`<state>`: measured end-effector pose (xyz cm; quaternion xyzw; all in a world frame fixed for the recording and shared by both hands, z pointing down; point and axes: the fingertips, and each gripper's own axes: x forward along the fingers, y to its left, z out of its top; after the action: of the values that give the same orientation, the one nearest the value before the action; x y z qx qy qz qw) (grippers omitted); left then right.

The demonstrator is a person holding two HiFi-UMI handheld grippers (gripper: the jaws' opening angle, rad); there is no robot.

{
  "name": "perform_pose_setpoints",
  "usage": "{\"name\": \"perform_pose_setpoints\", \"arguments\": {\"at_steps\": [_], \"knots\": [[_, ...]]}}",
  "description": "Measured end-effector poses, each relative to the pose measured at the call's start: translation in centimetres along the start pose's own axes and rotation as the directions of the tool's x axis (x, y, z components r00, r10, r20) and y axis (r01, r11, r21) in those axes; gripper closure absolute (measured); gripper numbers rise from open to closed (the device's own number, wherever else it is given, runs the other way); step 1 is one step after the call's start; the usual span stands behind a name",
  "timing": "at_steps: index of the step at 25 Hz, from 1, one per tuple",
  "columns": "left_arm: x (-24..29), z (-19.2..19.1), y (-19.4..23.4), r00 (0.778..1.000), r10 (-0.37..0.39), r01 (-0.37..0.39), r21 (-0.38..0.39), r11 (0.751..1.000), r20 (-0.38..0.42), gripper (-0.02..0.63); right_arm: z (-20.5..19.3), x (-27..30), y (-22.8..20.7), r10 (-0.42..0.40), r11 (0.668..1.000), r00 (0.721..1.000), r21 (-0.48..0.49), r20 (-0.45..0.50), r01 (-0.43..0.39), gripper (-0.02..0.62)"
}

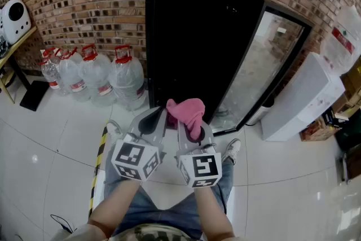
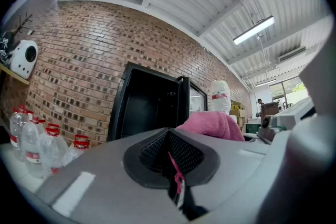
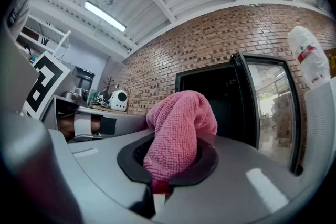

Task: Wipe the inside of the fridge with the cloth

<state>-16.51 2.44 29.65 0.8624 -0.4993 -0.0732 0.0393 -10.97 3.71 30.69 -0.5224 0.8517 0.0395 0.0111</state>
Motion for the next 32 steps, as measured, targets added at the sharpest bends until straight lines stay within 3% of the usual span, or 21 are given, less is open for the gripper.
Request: {"name": "perform_pose_setpoints", "arguments": {"at_steps": [15, 32], "knots": [[8.9, -0.1, 5.0, 1.000, -0.029, 0.029, 0.005, 1.000, 0.002, 0.611, -0.7, 9.4, -4.4, -0.008, 0.999, 1.000, -0.031, 0.001, 0.008, 0.572], [19.8, 1.3, 12.2, 1.000, 0.021, -0.021, 0.028, 0.999, -0.001, 0.611, 0.2, 21.8, -10.1, 0.055, 0.997, 0.998, -0.061, 0.016, -0.054, 0.572]]}}
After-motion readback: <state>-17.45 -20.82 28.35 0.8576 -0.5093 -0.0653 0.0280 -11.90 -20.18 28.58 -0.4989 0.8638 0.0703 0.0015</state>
